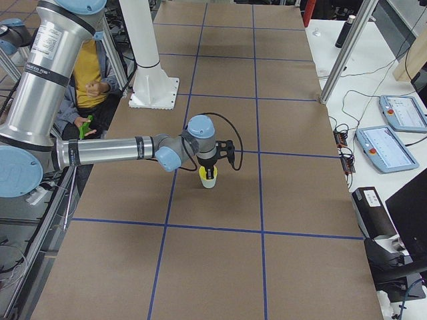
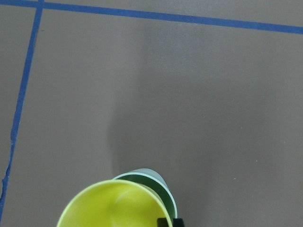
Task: Transfer and stack yellow cup on green cup
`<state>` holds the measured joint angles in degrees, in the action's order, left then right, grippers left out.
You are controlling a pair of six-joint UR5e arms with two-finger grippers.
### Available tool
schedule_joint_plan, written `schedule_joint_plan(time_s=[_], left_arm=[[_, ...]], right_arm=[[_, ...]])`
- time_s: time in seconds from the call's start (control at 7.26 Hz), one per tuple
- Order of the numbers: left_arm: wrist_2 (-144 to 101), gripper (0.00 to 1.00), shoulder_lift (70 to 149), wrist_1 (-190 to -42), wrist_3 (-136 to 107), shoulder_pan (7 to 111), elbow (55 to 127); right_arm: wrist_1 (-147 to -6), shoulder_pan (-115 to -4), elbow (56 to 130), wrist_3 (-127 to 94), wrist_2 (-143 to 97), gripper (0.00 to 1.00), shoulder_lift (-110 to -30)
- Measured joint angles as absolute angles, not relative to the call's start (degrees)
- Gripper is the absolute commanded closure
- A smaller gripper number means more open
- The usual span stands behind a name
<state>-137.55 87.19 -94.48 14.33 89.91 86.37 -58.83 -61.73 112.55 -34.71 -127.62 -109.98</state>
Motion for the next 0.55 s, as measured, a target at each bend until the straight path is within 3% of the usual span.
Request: schedule_joint_plan(time_s=[0.55], left_arm=[[-137.55, 0.0, 87.2, -94.48, 14.33, 89.91, 86.4]], right_arm=[[-59.49, -62.26, 111.75, -34.24, -127.43, 0.0, -107.07]])
